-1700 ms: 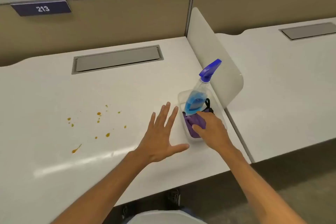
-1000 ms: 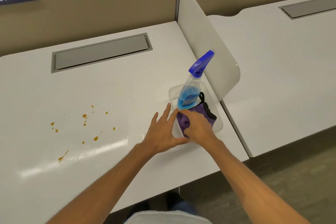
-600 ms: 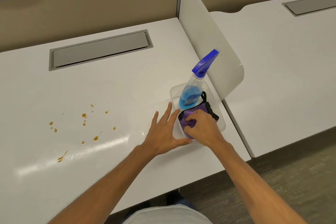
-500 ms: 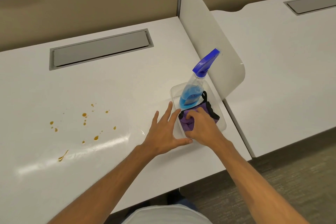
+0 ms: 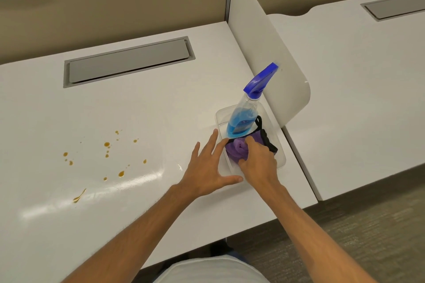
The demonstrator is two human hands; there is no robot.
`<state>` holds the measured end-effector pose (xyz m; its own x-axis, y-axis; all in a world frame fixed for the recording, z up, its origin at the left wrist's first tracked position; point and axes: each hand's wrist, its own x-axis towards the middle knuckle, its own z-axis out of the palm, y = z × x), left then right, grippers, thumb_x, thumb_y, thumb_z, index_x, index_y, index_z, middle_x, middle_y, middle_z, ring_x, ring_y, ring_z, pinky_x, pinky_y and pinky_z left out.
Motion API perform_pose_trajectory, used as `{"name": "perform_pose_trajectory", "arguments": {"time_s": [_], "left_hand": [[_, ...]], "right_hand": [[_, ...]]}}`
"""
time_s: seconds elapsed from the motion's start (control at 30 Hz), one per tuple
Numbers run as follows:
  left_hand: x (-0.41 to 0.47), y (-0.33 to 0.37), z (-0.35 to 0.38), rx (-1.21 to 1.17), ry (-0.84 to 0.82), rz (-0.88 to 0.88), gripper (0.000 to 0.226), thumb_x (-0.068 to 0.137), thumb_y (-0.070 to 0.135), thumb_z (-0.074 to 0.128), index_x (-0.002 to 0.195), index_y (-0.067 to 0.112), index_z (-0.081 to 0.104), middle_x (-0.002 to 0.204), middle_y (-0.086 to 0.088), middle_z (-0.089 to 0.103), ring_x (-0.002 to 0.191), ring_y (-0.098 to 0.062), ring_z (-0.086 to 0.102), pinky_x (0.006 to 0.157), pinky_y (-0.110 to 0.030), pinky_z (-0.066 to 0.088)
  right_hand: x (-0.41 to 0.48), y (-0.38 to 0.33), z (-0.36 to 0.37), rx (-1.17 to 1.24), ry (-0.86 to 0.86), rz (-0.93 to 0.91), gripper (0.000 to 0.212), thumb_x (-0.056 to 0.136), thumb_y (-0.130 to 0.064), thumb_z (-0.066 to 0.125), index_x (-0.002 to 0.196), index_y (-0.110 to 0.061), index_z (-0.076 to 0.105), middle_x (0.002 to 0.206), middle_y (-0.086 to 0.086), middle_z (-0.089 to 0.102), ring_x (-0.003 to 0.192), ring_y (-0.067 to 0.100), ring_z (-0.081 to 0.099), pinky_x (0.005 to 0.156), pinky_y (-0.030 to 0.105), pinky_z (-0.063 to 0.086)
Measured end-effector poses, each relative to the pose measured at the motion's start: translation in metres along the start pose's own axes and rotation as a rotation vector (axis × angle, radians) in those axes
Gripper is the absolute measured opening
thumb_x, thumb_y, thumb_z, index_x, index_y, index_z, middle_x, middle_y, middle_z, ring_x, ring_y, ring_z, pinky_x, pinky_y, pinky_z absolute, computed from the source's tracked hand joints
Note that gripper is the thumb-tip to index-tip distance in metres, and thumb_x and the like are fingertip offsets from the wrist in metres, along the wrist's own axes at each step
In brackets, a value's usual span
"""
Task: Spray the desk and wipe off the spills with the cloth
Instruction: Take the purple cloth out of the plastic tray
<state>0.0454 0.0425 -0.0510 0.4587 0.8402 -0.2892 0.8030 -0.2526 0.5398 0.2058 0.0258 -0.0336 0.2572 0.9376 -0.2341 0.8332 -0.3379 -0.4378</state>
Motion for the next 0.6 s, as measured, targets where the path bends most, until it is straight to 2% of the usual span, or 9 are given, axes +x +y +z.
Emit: {"name": "perform_pose_trajectory", "arguments": {"time_s": [0.13,0.23,0.33,0.4,0.47,0.53,0.6], "left_hand": [[-0.002,0.003,-0.003,-0.024,-0.015,-0.009,0.112,0.077,0.082,0.058,0.160,0.040,-0.005,0.171,0.006,-0.017,0.159,-0.019,0.000,0.126,-0.044,-0.002],[-0.003,0.009,-0.008,-0.075,-0.032,-0.012,0.115,0.078,0.076,0.064,0.161,0.035,-0.004,0.171,0.004,-0.016,0.159,-0.019,0.002,0.127,-0.045,0.002],[-0.007,0.012,-0.015,-0.224,-0.018,-0.008,0.109,0.084,0.060,0.072,0.162,0.032,0.001,0.172,0.006,-0.007,0.158,-0.016,0.005,0.129,-0.045,0.007],[-0.009,0.013,-0.022,-0.488,0.049,-0.047,0.095,0.090,0.038,0.074,0.161,0.031,0.012,0.172,0.007,0.008,0.156,-0.013,0.014,0.128,-0.039,0.016],[-0.011,0.015,-0.029,-0.835,0.151,-0.140,0.071,0.098,0.021,0.065,0.158,0.029,0.028,0.166,0.006,0.029,0.152,-0.013,0.029,0.124,-0.035,0.026],[-0.011,0.018,-0.035,-1.168,0.238,-0.268,0.049,0.103,0.020,0.055,0.150,0.022,0.045,0.155,0.002,0.047,0.143,-0.017,0.045,0.121,-0.040,0.035],[-0.011,0.019,-0.041,-1.506,0.302,-0.411,0.039,0.104,0.027,0.051,0.141,0.015,0.057,0.143,-0.004,0.060,0.133,-0.023,0.057,0.115,-0.045,0.044]], "right_hand": [[-0.007,-0.002,-0.013,0.071,0.041,-0.081,0.056,0.090,-0.022,0.075,0.135,-0.017,0.043,0.119,0.005,0.065,0.106,0.021,0.066,0.091,0.036,0.058],[-0.013,-0.002,-0.030,0.093,0.058,-0.154,0.053,0.093,-0.026,0.072,0.135,-0.018,0.042,0.118,0.001,0.065,0.099,0.014,0.064,0.088,0.028,0.056],[-0.024,-0.009,-0.051,0.082,0.107,-0.213,0.052,0.094,-0.026,0.071,0.136,-0.017,0.042,0.113,0.002,0.065,0.091,0.013,0.062,0.084,0.028,0.057],[-0.032,-0.017,-0.066,0.067,0.150,-0.263,0.048,0.093,-0.025,0.070,0.133,-0.014,0.045,0.107,0.004,0.065,0.084,0.013,0.060,0.081,0.033,0.060],[-0.041,-0.027,-0.083,0.065,0.172,-0.280,0.046,0.092,-0.026,0.070,0.130,-0.013,0.048,0.105,0.003,0.065,0.081,0.011,0.057,0.079,0.034,0.061],[-0.050,-0.039,-0.098,0.088,0.186,-0.278,0.046,0.092,-0.026,0.069,0.131,-0.011,0.050,0.110,0.003,0.064,0.083,0.011,0.055,0.081,0.034,0.061],[-0.059,-0.051,-0.113,0.134,0.208,-0.303,0.041,0.091,-0.023,0.070,0.127,-0.010,0.052,0.105,0.001,0.063,0.078,0.012,0.056,0.077,0.031,0.060]]}}
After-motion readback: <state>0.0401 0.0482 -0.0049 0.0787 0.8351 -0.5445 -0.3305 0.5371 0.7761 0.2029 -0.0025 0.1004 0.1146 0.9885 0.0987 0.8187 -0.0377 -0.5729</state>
